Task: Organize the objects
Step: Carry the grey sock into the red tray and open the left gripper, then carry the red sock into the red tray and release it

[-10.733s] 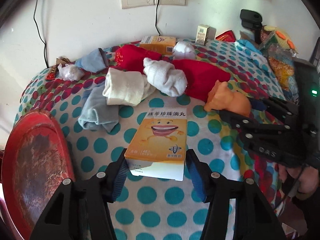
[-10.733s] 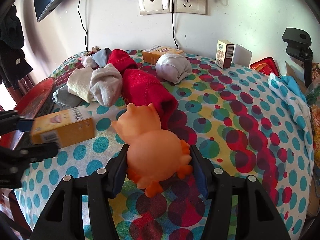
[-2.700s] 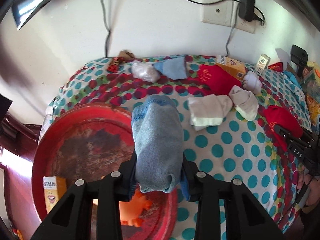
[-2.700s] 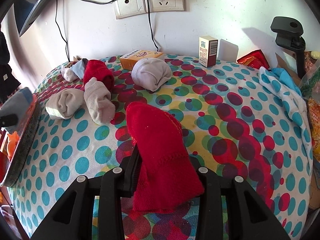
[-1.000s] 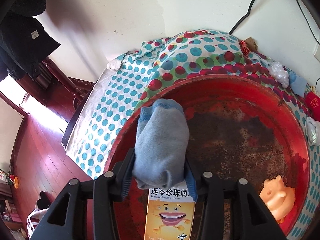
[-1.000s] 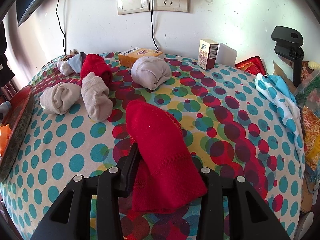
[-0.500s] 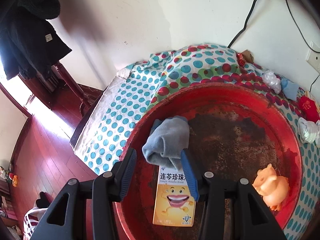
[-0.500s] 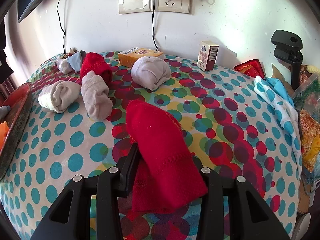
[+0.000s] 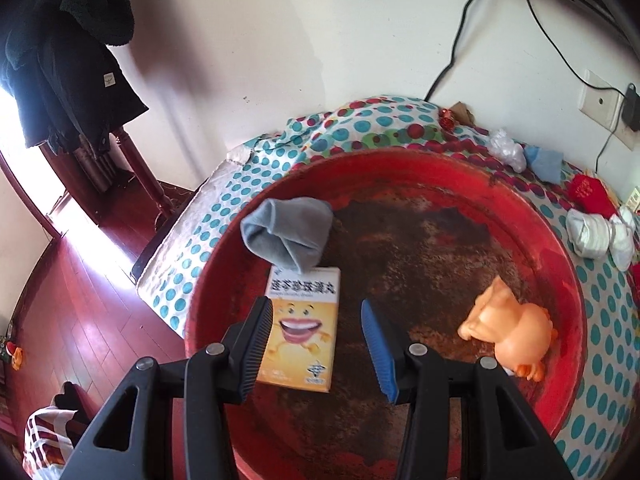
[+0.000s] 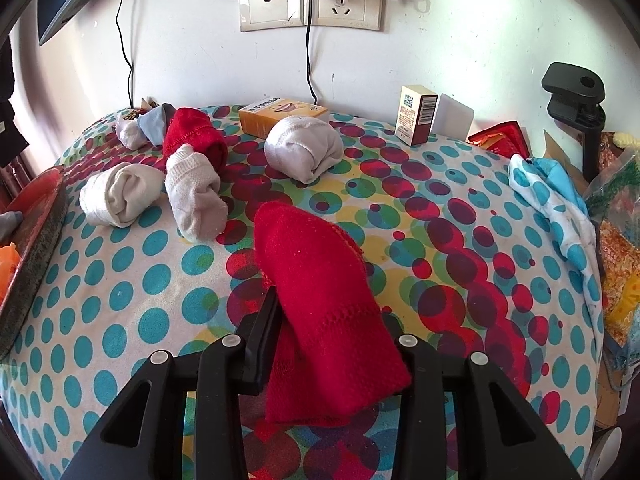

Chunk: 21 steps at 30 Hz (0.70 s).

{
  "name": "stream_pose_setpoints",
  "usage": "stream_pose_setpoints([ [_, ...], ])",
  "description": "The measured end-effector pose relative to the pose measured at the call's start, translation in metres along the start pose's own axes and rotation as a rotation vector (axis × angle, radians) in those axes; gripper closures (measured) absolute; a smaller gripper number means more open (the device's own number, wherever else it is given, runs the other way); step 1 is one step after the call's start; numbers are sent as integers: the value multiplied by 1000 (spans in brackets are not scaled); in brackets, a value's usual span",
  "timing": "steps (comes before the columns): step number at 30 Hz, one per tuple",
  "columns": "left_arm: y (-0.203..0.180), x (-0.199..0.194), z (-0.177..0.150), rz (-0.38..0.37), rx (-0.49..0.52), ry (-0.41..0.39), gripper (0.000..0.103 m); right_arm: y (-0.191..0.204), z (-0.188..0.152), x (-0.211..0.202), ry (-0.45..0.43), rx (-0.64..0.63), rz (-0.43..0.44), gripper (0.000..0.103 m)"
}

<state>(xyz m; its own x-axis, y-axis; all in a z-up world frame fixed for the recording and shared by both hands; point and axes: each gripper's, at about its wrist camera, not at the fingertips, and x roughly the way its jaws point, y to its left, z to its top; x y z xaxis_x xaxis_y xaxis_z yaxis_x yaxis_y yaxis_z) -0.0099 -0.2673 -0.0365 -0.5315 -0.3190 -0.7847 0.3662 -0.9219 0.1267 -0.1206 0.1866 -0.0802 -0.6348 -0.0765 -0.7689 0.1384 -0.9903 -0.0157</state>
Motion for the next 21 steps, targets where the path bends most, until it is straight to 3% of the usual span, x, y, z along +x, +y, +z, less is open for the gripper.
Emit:
stream_pose_setpoints([
  [8, -3, 11, -14, -14, -6, -4, 56, 11, 0, -1, -5, -46, -59, 70],
  [12, -1, 14, -17, -5, -3, -4, 56, 12, 0, -3, 4, 7, -61, 72],
  [15, 1, 15, -17, -37, -21, -2, 56, 18, 1, -9, 8, 42, -34, 73],
  [21, 0, 14, -18, -28, -12, -6, 56, 46, 3, -28, -22, 17, 16, 74],
])
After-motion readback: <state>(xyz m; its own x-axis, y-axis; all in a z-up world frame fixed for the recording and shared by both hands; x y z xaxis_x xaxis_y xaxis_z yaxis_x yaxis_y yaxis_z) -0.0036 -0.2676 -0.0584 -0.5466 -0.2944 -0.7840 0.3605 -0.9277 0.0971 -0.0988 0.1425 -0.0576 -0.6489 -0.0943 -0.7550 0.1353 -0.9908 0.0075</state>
